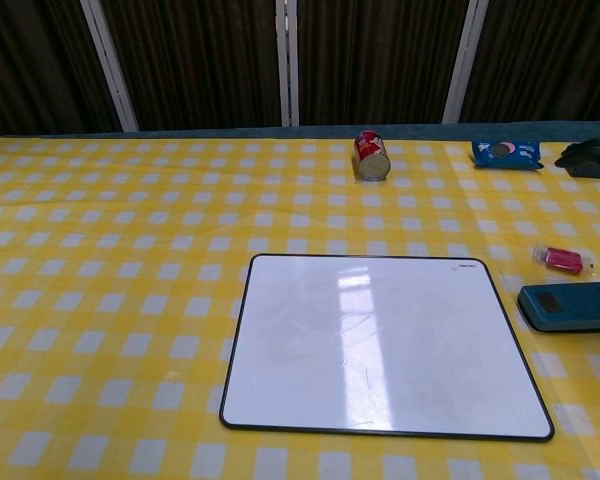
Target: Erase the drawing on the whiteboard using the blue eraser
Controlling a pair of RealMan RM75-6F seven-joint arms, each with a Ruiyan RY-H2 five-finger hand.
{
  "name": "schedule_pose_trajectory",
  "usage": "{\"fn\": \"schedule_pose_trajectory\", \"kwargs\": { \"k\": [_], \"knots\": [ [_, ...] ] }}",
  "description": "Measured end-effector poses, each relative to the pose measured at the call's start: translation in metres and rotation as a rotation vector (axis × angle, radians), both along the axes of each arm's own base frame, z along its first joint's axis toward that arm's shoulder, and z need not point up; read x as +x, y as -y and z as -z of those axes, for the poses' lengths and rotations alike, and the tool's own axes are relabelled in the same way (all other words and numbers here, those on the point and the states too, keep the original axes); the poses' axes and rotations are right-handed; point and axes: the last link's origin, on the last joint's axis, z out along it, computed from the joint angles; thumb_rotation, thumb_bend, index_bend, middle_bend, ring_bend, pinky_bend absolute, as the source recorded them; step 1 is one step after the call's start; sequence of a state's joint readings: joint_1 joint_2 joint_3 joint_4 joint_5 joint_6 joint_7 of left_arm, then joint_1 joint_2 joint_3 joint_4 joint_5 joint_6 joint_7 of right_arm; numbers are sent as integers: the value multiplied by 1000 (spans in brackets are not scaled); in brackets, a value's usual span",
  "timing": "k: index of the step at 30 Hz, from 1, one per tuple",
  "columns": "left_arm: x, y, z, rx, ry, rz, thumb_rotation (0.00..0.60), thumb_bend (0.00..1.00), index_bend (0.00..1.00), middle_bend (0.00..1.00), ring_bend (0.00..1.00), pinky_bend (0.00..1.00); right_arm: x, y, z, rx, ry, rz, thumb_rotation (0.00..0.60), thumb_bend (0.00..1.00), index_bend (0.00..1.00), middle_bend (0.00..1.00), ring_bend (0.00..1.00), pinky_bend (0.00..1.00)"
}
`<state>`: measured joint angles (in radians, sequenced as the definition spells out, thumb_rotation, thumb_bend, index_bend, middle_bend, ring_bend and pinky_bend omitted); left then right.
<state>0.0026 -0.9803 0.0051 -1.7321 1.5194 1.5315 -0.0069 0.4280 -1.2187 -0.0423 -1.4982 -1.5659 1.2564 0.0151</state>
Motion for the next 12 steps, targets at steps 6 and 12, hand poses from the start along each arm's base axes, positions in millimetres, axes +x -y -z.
{"fn": "schedule_pose_trajectory", "kwargs": {
  "k": [6, 12],
  "knots": [
    [-3, 3, -3, 3, 7, 14, 600, 0, 0, 0, 0, 0, -11, -28, -33, -147, 0, -13, 600, 0, 0, 0, 0, 0],
    [-4, 5, -6, 7, 23, 18, 600, 0, 0, 0, 0, 0, -21, -49, -48, -228, -41, -5, 600, 0, 0, 0, 0, 0]
  ]
}}
